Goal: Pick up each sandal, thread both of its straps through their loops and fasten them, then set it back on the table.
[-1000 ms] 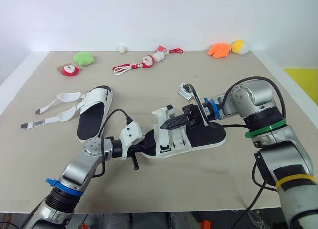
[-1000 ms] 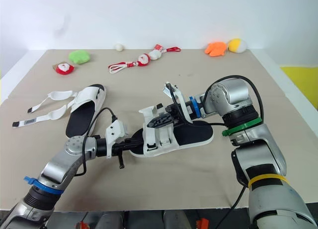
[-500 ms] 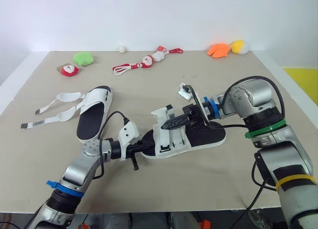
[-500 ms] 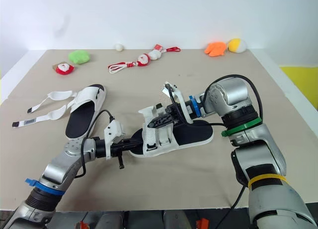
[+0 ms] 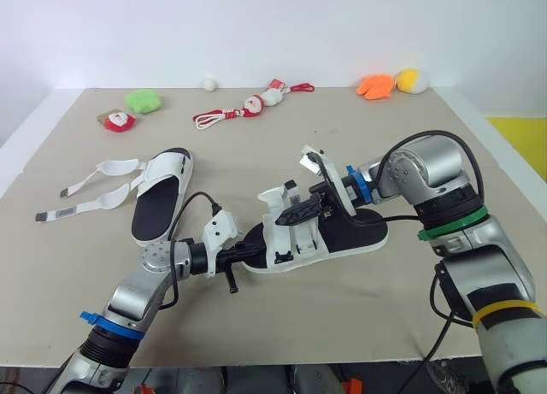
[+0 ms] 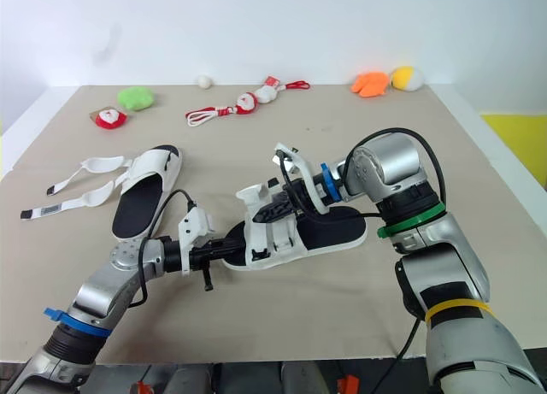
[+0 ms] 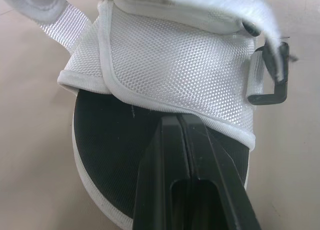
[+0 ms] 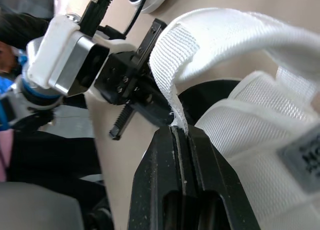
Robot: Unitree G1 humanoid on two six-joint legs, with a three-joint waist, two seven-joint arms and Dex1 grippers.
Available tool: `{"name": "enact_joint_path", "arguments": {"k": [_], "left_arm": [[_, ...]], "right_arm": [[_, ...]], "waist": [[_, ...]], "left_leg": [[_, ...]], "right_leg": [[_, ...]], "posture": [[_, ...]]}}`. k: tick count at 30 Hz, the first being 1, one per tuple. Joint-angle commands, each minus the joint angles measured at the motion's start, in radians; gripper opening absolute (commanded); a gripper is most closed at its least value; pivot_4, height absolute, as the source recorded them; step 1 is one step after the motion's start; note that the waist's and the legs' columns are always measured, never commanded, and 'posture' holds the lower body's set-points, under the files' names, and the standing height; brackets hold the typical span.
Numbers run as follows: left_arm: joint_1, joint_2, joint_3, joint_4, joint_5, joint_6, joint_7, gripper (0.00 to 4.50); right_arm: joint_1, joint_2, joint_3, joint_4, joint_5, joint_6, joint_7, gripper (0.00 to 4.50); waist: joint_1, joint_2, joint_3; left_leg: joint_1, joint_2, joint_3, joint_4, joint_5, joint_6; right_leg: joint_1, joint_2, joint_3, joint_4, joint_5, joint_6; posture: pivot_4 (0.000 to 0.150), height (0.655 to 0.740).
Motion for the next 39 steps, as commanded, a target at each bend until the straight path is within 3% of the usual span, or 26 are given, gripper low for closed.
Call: {"name": "enact_joint_path", "arguments": {"k": [1, 15, 21, 39], "left_arm": [[0.038, 0.006, -0.04, 0.063, 0.036, 0.035, 0.01, 0.0], [0.032, 0.004, -0.043, 0.066, 0.036, 0.035, 0.013, 0.0], [0.028, 0.001, -0.045, 0.071, 0.037, 0.034, 0.014, 0.0], [0.025, -0.003, -0.049, 0.076, 0.039, 0.032, 0.015, 0.0]], "right_arm": [[-0.016, -0.012, -0.03, -0.099, -0.009, -0.015, -0.023, 0.03], [-0.002, -0.055, -0.007, -0.278, -0.038, -0.074, -0.033, 0.03], [-0.055, 0.032, -0.135, -0.183, 0.044, 0.088, -0.056, 0.03], [-0.014, 0.02, -0.096, -0.235, 0.047, 0.14, -0.104, 0.03]], "waist": [[0.0, 0.0, 0.0], [0.0, 0.0, 0.0], [-0.001, 0.0, 0.0], [-0.001, 0.0, 0.0]], "left_leg": [[0.0, 0.0, 0.0, 0.0, 0.0, 0.0], [0.0, 0.0, 0.0, 0.0, 0.0, 0.0], [0.001, 0.0, 0.0, 0.0, 0.0, 0.0], [0.0, 0.0, 0.0, 0.0, 0.0, 0.0]], "right_leg": [[0.0, 0.0, 0.0, 0.0, 0.0, 0.0], [0.0, 0.0, 0.0, 0.0, -0.001, -0.002], [0.0, 0.0, 0.0, 0.0, -0.001, -0.002], [0.0, -0.001, 0.0, 0.0, -0.001, -0.003]], "posture": [[0.15, 0.74], [0.15, 0.74], [0.15, 0.74], [0.15, 0.74]]}}
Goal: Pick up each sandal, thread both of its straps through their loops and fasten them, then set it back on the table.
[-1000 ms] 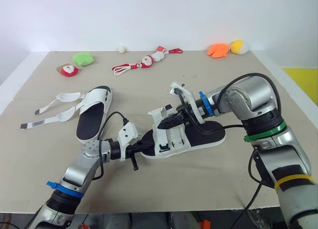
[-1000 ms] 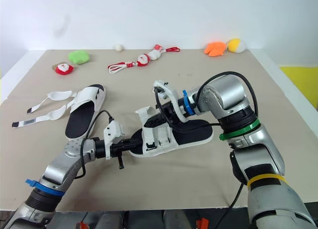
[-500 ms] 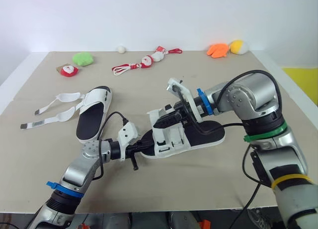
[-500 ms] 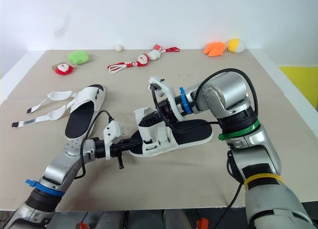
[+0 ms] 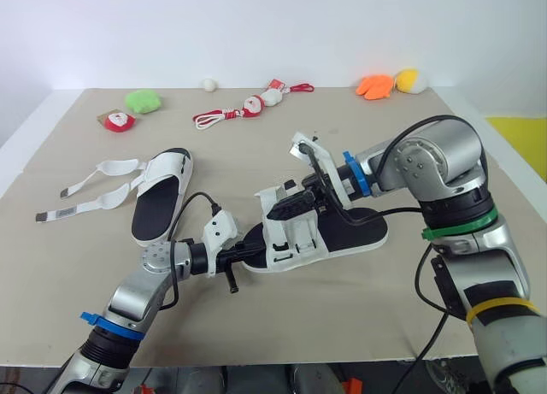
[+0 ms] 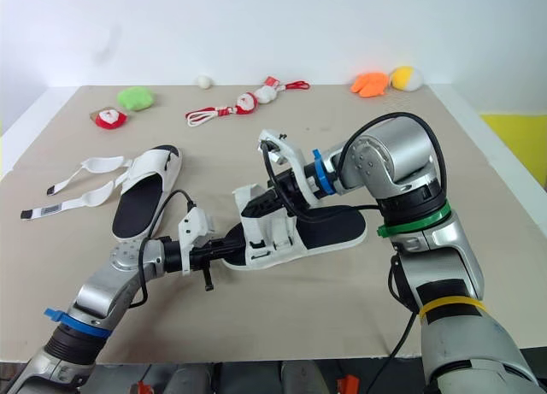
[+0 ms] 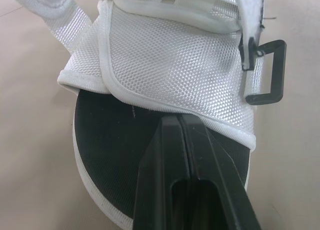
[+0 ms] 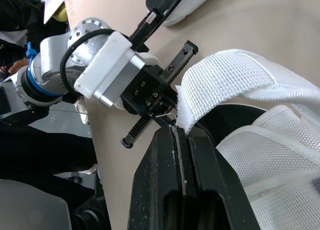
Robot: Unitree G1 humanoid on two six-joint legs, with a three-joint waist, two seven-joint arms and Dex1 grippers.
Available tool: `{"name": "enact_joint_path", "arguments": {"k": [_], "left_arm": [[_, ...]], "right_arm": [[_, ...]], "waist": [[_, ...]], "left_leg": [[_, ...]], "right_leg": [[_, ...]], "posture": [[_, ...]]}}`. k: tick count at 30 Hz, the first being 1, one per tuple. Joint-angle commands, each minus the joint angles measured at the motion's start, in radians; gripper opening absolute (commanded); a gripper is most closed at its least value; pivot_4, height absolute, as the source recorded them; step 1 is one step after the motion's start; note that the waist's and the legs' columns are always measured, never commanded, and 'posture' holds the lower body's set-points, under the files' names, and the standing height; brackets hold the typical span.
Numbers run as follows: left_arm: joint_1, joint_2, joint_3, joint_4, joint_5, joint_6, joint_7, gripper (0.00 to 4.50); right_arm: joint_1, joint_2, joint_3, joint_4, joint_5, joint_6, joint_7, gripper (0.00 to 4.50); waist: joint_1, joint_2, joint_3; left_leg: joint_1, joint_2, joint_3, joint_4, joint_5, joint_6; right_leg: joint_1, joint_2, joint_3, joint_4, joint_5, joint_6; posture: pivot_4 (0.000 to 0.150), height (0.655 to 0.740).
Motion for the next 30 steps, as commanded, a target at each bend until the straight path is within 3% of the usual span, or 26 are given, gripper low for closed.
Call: {"name": "enact_joint_path", "arguments": {"k": [1, 30], "left_arm": [[0.032, -0.001, -0.048, 0.074, 0.039, 0.033, 0.007, 0.0], [0.032, -0.003, -0.047, 0.081, 0.043, 0.027, 0.006, 0.0]], "right_arm": [[0.004, 0.0, -0.001, -0.036, 0.019, 0.012, -0.01, 0.03], [0.026, -0.02, -0.03, -0.106, 0.119, 0.026, 0.002, 0.03]], "waist": [[0.0, 0.0, 0.0], [0.003, 0.0, 0.0]], "left_leg": [[0.0, 0.0, 0.0, 0.0, 0.0, 0.0], [0.0, 0.0, 0.0, 0.0, 0.0, 0.0]], "right_leg": [[0.0, 0.0, 0.0, 0.0, 0.0, 0.0], [0.0, 0.0, 0.0, 0.0, 0.0, 0.0]], "posture": [[0.15, 0.74], [0.15, 0.74]]}}
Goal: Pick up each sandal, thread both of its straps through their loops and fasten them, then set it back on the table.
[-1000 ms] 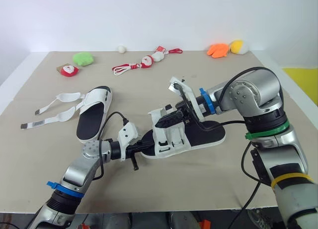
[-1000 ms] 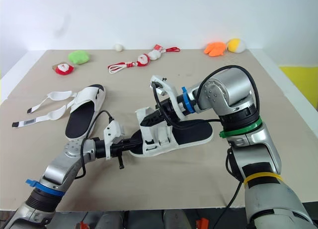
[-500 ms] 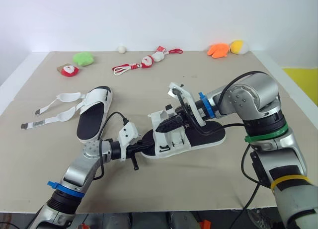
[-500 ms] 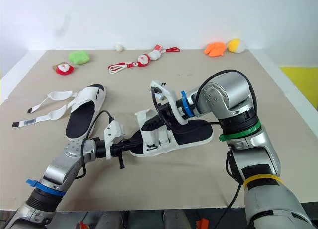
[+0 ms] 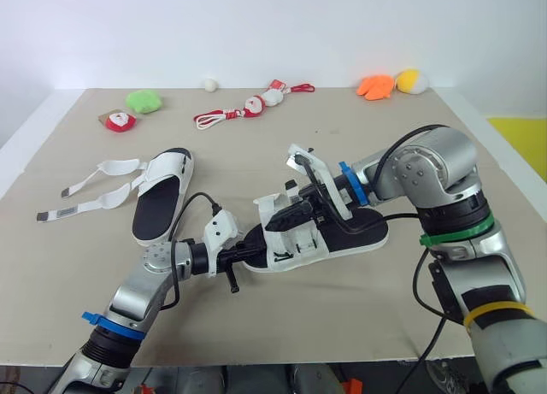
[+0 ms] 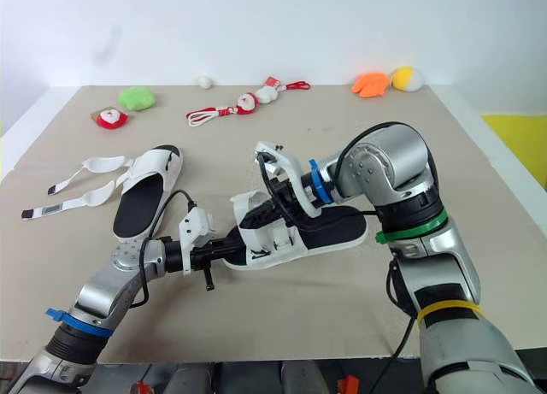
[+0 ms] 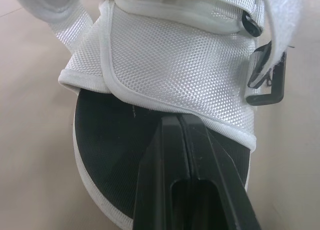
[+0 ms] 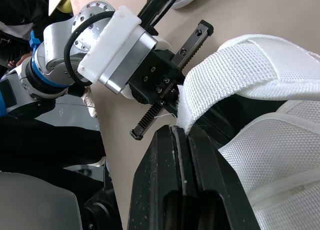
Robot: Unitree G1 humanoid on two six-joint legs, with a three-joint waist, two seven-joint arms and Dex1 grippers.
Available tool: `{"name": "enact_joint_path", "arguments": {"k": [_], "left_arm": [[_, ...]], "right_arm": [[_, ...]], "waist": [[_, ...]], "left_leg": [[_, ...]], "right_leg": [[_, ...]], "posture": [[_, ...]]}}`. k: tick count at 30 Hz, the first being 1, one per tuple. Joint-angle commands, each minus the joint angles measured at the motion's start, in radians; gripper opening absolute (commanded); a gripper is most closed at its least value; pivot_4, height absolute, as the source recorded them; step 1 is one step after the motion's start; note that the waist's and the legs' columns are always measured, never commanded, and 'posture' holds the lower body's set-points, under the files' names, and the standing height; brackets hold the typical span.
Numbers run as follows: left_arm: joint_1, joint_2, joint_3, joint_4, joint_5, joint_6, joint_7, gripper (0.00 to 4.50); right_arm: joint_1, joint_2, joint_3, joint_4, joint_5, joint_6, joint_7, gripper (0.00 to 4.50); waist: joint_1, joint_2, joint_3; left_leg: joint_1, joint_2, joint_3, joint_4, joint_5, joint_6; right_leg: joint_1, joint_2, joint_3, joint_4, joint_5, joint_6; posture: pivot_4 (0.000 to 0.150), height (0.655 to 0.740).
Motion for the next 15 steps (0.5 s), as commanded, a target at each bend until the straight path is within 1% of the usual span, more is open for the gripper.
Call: {"name": "enact_joint_path", "arguments": {"k": [1, 6, 12, 15], "left_arm": [[0.032, 0.005, -0.048, 0.074, 0.043, 0.031, 0.007, 0.0], [0.03, 0.005, -0.047, 0.076, 0.043, 0.031, 0.006, 0.0], [0.035, 0.005, -0.047, 0.07, 0.043, 0.033, 0.009, 0.0], [0.037, 0.006, -0.046, 0.067, 0.042, 0.035, 0.009, 0.0]], "right_arm": [[-0.006, -0.016, -0.018, -0.041, 0.029, -0.02, 0.023, 0.03], [0.005, -0.027, 0.005, -0.032, 0.017, -0.045, 0.021, 0.03], [0.028, -0.041, 0.062, -0.017, -0.054, -0.139, -0.001, 0.03], [0.026, -0.045, 0.074, -0.009, -0.064, -0.154, 0.012, 0.03]], "waist": [[0.0, 0.0, 0.0], [0.0, 0.0, 0.0], [0.0, 0.0, 0.0], [0.0, 0.0, 0.0]], "left_leg": [[0.0, 0.0, 0.0, 0.0, 0.0, 0.0], [0.0, 0.0, 0.0, 0.0, 0.0, 0.0], [0.0, 0.0, 0.0, 0.0, 0.0, 0.0], [0.0, 0.0, 0.0, 0.0, 0.0, 0.0]], "right_leg": [[0.0, 0.0, 0.0, 0.0, 0.0, 0.0], [0.0, 0.0, 0.0, 0.0, 0.0, 0.0], [0.0, 0.0, 0.0, 0.0, 0.0, 0.0], [0.0, 0.0, 0.0, 0.0, 0.0, 0.0]], "posture": [[0.15, 0.74], [0.15, 0.74], [0.15, 0.74], [0.15, 0.74]]}}
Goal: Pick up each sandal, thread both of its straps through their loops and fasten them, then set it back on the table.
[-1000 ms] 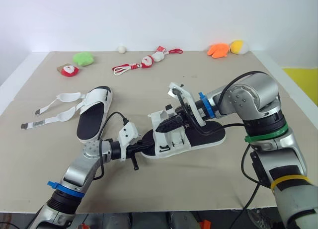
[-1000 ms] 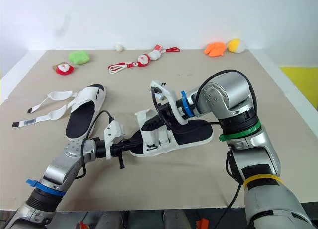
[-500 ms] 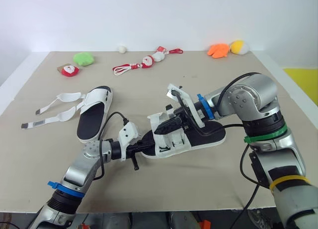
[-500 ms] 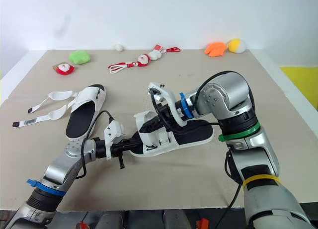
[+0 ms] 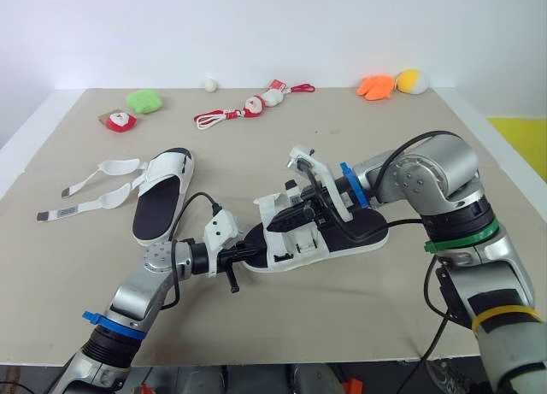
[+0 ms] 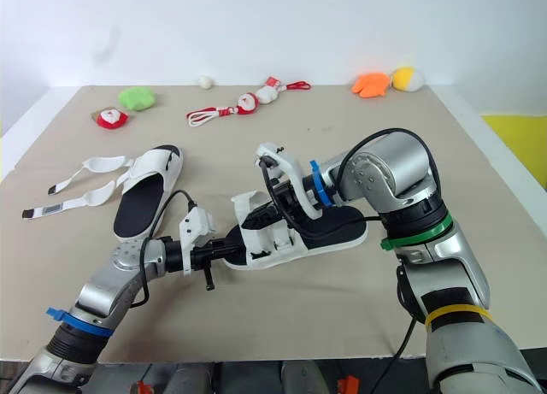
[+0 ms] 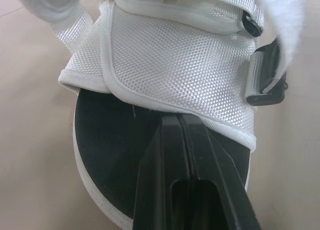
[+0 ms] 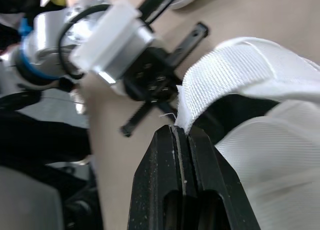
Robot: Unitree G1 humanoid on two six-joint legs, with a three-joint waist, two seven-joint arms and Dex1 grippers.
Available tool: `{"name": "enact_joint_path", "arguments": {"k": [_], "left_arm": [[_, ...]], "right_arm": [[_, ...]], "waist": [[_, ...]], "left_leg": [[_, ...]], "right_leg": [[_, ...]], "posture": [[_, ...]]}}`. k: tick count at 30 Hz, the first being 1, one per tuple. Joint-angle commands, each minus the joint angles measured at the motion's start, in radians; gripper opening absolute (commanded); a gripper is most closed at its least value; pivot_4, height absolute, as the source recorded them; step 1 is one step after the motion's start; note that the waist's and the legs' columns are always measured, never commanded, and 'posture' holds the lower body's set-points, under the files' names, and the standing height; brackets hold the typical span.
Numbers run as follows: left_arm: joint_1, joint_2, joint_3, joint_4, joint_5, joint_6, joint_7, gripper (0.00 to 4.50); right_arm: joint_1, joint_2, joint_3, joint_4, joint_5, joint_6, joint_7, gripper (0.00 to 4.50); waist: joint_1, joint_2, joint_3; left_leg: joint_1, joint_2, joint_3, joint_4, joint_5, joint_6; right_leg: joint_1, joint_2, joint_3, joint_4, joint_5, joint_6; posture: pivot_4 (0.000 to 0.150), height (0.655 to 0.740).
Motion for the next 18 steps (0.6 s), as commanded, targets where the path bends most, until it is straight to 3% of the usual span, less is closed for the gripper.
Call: {"name": "enact_joint_path", "arguments": {"k": [1, 18], "left_arm": [[0.038, 0.007, -0.046, 0.063, 0.042, 0.035, 0.011, 0.0], [0.037, 0.008, -0.045, 0.064, 0.043, 0.033, 0.01, 0.0]], "right_arm": [[0.002, -0.016, 0.013, -0.005, -0.017, -0.023, 0.014, 0.03], [0.052, -0.096, 0.095, -0.115, -0.057, -0.127, 0.109, 0.03]], "waist": [[0.0, 0.0, 0.0], [0.003, 0.0, 0.0]], "left_leg": [[0.0, 0.0, 0.0, 0.0, 0.0, 0.0], [0.0, 0.0, 0.0, 0.0, 0.0, 0.0]], "right_leg": [[0.0, 0.0, 0.0, 0.0, 0.0, 0.0], [0.0, 0.0, 0.0, 0.0, 0.0, 0.0]], "posture": [[0.15, 0.74], [0.15, 0.74]]}}
